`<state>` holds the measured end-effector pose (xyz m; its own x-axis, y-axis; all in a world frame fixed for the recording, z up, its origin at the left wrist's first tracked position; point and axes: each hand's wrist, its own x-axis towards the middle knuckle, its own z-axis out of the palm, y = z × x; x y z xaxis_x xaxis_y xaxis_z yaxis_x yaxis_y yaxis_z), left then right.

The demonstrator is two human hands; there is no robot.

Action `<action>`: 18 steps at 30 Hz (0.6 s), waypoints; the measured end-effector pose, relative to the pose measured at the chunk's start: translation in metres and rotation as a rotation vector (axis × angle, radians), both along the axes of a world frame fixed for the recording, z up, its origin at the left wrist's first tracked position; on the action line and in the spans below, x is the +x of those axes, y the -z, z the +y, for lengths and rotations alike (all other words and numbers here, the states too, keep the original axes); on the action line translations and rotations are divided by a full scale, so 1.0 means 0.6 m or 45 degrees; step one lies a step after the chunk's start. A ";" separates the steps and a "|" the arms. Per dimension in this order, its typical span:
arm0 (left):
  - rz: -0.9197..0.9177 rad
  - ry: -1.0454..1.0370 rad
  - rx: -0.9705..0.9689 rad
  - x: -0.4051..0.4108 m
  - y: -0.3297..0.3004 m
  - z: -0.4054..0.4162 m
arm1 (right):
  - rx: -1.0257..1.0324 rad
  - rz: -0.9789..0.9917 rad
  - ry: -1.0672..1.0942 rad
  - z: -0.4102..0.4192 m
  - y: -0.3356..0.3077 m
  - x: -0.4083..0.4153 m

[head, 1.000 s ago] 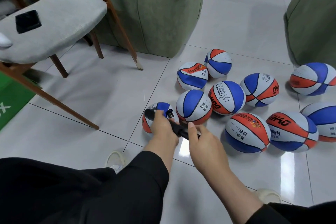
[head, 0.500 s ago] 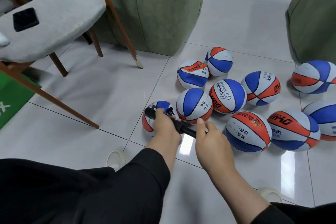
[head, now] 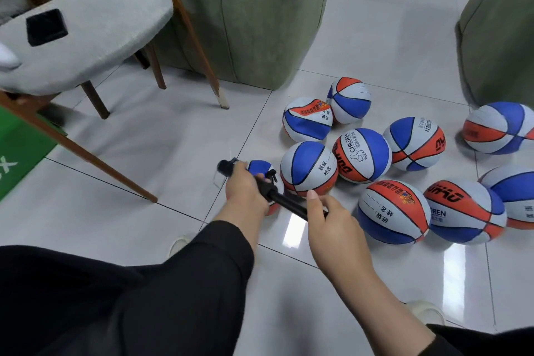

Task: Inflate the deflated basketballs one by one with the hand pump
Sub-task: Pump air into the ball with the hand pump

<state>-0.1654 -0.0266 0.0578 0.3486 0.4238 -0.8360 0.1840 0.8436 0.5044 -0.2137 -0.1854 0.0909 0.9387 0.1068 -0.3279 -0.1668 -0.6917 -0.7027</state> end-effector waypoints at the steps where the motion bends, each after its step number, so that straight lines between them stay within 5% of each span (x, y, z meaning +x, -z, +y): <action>1: 0.014 -0.018 0.009 0.000 0.005 0.017 | -0.002 -0.003 -0.008 -0.003 -0.004 -0.001; 18: -0.041 0.042 -0.013 -0.013 0.002 -0.107 | 0.004 0.009 0.058 0.010 0.024 0.014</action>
